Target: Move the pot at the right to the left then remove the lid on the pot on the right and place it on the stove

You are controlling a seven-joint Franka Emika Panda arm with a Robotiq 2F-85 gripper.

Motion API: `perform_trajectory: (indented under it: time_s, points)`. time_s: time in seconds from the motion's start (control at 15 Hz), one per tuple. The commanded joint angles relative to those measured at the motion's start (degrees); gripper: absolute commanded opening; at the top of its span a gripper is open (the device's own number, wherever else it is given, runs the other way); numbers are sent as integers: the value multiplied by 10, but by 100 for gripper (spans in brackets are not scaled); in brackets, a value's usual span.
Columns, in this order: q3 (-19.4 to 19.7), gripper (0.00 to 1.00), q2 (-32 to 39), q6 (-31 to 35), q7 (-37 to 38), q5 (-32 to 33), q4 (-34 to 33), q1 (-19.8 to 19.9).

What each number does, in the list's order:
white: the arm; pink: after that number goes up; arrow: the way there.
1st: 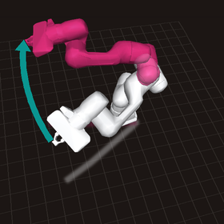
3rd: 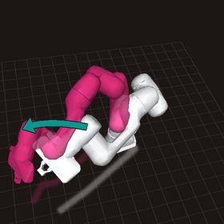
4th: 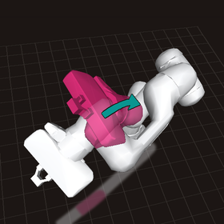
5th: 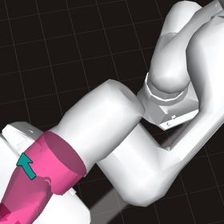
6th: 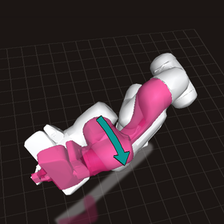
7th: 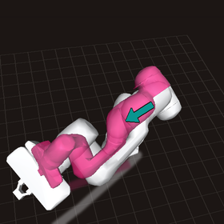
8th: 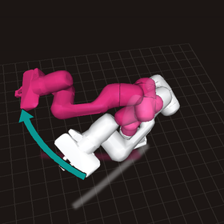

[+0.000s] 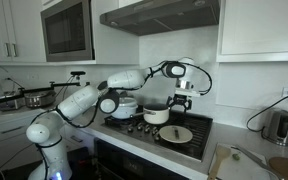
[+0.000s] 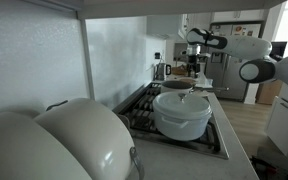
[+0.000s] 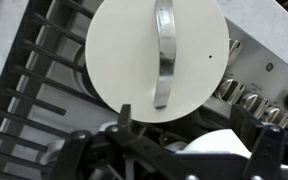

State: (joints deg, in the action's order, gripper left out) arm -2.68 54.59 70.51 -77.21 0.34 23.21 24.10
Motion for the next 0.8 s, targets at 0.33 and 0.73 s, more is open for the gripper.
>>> perform_trajectory:
  time_s: [0.33, 0.73]
  points:
    - [7, 100, -62, 38, 11, 15, 15, -20]
    - [6, 100, -101, 50, 24, 13, 13, -36]
